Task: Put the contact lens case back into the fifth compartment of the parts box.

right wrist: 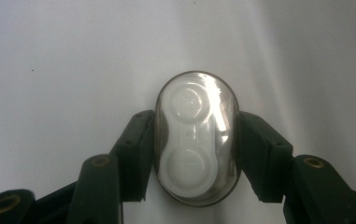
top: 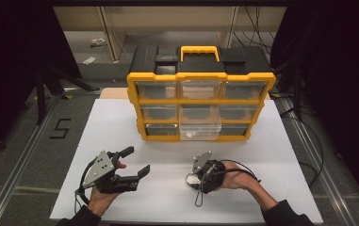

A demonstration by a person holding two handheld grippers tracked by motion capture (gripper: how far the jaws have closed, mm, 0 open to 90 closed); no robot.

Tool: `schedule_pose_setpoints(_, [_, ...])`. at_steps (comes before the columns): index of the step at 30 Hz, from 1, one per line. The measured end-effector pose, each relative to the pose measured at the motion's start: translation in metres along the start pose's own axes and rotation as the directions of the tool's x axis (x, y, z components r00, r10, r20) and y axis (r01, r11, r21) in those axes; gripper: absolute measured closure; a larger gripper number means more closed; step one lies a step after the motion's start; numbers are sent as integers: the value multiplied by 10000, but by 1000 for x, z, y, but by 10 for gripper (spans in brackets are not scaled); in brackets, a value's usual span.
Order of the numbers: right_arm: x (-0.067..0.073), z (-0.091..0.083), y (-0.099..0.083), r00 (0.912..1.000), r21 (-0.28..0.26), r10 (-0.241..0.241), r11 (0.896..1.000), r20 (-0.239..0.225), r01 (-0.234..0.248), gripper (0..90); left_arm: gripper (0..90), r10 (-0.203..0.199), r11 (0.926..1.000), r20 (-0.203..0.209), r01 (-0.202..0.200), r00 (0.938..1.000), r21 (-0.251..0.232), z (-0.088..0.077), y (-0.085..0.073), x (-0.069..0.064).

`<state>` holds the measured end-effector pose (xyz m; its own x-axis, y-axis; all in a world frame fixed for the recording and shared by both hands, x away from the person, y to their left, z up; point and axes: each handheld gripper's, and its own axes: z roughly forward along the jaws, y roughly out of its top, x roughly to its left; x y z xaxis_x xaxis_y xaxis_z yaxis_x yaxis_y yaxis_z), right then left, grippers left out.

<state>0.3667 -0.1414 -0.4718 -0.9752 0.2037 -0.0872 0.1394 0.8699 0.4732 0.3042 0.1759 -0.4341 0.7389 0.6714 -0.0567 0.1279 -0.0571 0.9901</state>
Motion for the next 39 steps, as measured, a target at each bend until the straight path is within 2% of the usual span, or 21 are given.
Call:
schedule_pose_setpoints(11, [5,-1,4,9998,-51,-182,9998,-55,181,494,165,-2,10000,-12,2,10000,-32,0,0,0])
schedule_pose_setpoints(39, [6,-18,10,9997,-601,-16,9982,255,31,494,165,7,10000,5,-7,10000,-17,1,1,0])
